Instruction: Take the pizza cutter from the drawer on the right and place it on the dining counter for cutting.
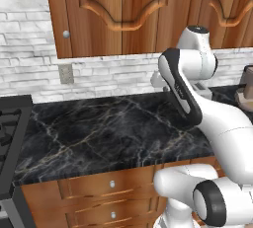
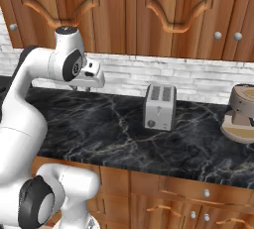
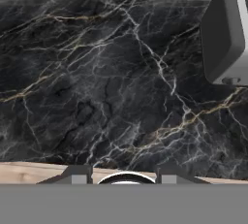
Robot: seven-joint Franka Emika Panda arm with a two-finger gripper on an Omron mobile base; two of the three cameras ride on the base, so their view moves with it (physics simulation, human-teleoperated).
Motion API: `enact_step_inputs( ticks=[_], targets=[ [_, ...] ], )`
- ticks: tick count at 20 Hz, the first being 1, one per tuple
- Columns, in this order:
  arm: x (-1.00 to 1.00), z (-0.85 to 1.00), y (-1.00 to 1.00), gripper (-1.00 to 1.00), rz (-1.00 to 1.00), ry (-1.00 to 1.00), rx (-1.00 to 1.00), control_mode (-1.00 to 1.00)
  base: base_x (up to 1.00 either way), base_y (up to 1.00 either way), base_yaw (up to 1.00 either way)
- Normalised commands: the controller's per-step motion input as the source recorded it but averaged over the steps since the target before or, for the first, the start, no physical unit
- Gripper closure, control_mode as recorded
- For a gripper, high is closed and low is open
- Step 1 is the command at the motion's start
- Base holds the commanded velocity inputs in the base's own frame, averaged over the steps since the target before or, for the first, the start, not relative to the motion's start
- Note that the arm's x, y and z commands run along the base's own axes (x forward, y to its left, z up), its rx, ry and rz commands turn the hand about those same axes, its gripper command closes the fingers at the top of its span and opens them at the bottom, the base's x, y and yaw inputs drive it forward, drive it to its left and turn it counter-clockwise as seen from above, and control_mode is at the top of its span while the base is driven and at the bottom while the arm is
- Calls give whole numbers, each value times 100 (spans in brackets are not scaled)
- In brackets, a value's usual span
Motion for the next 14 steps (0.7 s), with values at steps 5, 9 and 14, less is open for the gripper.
enact_step_inputs(
  ticks=[5,9,14],
  targets=[
    [-17,-18,-38,-100,2,-7,0,-100,0,0,0],
    [-61,-24,-100,-100,6,-12,3,-100,0,0,0],
    [-61,-34,-98,-100,0,-12,0,-100,0,0,0]
  ],
)
